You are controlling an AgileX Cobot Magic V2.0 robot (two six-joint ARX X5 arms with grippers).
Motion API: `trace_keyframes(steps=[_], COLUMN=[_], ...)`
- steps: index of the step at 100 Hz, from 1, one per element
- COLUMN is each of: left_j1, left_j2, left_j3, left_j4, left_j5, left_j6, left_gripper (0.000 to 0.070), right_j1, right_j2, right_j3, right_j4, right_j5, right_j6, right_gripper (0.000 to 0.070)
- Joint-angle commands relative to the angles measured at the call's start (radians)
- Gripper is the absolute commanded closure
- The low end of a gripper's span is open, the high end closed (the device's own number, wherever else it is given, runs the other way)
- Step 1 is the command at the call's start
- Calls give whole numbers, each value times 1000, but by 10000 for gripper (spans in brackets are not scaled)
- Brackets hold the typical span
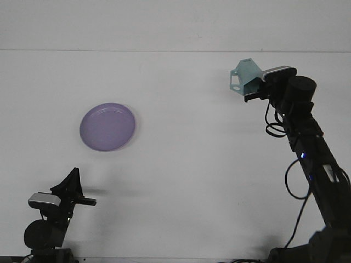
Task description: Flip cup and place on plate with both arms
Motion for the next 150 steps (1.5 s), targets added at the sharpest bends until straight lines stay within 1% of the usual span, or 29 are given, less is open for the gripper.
trace_keyframes(steps=[1,12,28,43,50,58,81,96,108,132,136,139,142,145,146,148,150], left_j1=[2,2,2,2,2,2,2,2,2,2,2,2,2,2,2,2,2], left_j2=[-1,-1,-1,-1,-1,-1,-1,-1,-1,-1,-1,-1,-1,-1,-1,-1,-1], left_j3=[22,35,60,74,76,76,77,77,77,77,77,77,77,77,77,78,79], left_j4=[16,16,15,14,8,-5,-26,-30,-30,-30,-30,-30,-30,-30,-29,-29,-30], left_j5=[-1,-1,-1,-1,-1,-1,-1,-1,-1,-1,-1,-1,0,0,0,0,1], left_j6=[12,12,12,12,8,-16,-18,-18,-18,-18,-18,-19,-23,-42,-48,-63,-77], left_gripper=[690,690,690,690,690,690,690,690,690,690,690,690,690,690,690,690,689], right_j1=[23,78,185,306,368,425,549,595,619,631,631,631,631,631,631,631,630], right_j2=[-62,-136,-146,-124,-105,-71,109,219,293,357,358,358,358,357,356,356,354], right_j3=[29,77,203,264,266,266,266,266,266,266,266,266,266,266,266,268,270], right_j4=[-109,-362,-741,-927,-972,-1028,-1138,-1136,-1136,-1125,-1123,-1123,-1123,-1125,-1126,-1130,-1135], right_j5=[-1,-2,-3,-2,-2,-2,-2,3,32,31,30,29,26,25,26,26,26], right_j6=[82,127,145,144,148,148,146,131,128,115,111,106,97,93,94,94,94], right_gripper=[700,700,700,700,700,700,700,700,700,699,678,632,553,456,409,357,327])
